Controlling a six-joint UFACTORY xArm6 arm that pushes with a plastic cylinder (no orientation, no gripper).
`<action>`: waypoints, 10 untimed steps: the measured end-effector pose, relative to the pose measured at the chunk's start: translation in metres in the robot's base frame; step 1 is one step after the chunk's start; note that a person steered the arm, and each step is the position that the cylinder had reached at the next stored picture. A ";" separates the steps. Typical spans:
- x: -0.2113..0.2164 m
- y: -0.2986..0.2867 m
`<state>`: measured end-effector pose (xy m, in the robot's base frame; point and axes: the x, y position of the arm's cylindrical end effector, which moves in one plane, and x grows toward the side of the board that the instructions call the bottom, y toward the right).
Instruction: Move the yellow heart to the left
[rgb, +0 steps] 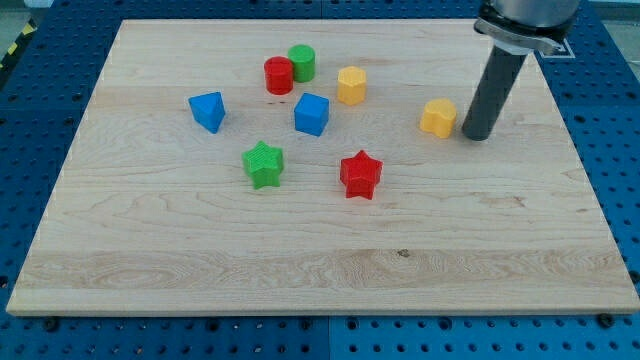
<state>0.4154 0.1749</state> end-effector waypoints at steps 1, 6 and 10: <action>-0.017 -0.005; -0.031 -0.044; -0.090 -0.082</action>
